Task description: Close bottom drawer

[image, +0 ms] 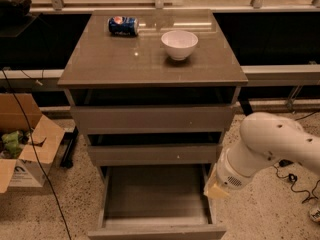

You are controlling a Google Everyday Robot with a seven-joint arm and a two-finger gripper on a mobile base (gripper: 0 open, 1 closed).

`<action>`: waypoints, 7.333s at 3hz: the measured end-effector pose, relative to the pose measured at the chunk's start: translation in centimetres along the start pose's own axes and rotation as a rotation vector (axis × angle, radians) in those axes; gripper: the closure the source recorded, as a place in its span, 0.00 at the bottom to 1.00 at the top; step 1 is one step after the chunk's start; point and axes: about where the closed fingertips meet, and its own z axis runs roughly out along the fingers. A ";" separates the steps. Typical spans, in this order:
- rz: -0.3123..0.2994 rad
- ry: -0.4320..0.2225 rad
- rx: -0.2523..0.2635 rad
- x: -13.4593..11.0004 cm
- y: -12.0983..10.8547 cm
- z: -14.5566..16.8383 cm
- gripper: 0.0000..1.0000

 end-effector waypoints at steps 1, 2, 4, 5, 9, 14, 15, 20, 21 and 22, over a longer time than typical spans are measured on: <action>0.064 -0.011 -0.062 3.1 -1.1 6.6 1.00; 0.122 -0.027 -0.111 6.3 -3.3 12.7 1.00; 0.239 -0.051 -0.189 11.2 -4.8 20.6 1.00; 0.258 -0.020 -0.186 11.3 -4.8 21.7 1.00; 0.454 0.045 -0.279 16.3 -5.8 38.8 1.00; 0.426 -0.041 -0.244 13.3 -10.2 41.4 1.00; 0.390 -0.077 -0.199 11.3 -12.8 40.9 1.00; 0.349 -0.156 -0.043 8.0 -18.0 41.6 1.00; 0.344 -0.170 -0.022 7.4 -19.5 41.9 1.00; 0.344 -0.170 -0.022 7.4 -19.5 41.9 1.00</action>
Offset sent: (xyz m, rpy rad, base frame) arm 0.0102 -0.0396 -0.2366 0.1111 0.2158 -0.1376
